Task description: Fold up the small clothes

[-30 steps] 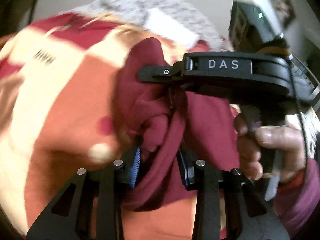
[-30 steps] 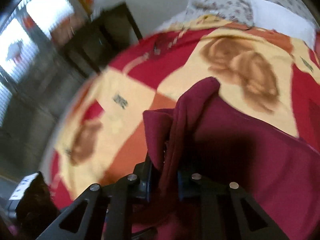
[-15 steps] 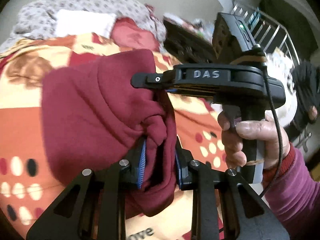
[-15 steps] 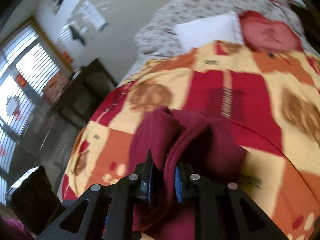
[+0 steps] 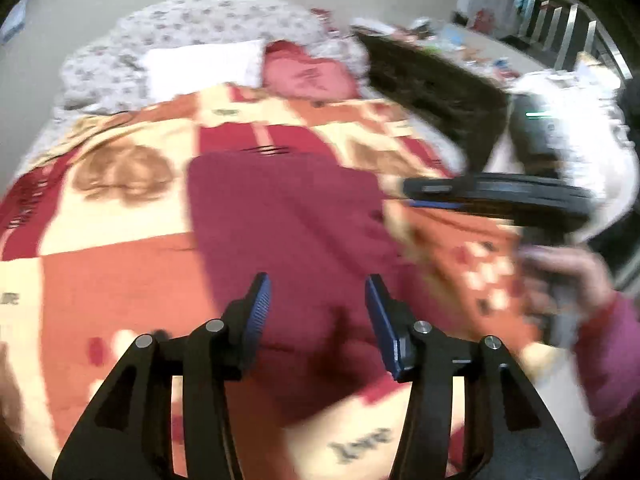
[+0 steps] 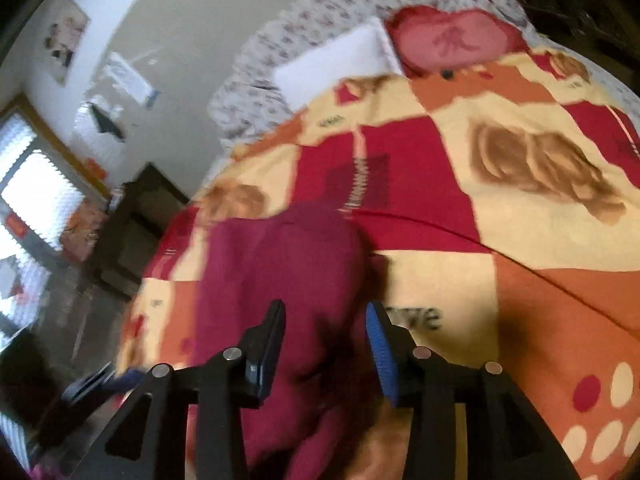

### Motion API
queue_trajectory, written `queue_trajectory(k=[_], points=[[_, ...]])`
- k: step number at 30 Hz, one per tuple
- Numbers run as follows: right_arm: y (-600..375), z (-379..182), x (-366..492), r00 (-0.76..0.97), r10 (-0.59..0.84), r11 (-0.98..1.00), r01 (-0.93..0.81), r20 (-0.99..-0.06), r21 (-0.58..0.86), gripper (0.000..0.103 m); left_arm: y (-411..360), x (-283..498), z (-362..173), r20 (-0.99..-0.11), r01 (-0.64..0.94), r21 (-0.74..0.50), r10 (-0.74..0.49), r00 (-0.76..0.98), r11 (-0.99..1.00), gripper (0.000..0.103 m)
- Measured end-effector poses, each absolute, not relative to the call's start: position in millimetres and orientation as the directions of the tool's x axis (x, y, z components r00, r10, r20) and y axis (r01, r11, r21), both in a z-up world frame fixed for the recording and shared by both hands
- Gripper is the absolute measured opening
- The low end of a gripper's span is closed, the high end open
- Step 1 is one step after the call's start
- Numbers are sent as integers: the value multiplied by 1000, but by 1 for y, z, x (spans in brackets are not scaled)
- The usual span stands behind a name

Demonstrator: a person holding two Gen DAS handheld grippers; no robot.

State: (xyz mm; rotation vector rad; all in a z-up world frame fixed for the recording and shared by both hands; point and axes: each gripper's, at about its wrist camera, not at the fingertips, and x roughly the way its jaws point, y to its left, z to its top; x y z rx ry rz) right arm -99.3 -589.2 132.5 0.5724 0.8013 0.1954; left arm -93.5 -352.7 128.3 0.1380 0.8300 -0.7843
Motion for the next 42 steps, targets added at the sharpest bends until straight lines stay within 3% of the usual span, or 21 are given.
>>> queue_trajectory(k=[5,7,10,13,21,34,42], points=[[-527,127,-115,615,451,858,-98,-647,505,38,-357,-80,88,-768,637,-181,-512,384,749,49],[-514,107,-120,574,353,917,-55,-739,395,36,-357,-81,77,-774,631,-163,-495,394,758,49],[-515,72,-127,532,257,956,-18,-807,293,23,-360,-84,67,-768,639,-159,-501,399,753,49],[-523,73,-130,555,288,936,8,-781,351,22,-361,-90,68,-773,644,-116,-477,420,756,49],[-519,127,-123,660,284,929,-10,-696,370,24,-349,-92,75,-775,614,-142,-473,419,776,49],[-540,87,-26,609,218,936,92,-763,340,23,-357,-86,69,-785,606,-129,-454,422,785,52],[-529,123,-82,609,265,937,22,-748,349,24,-355,-86,67,-787,599,-134,-452,419,789,54]])
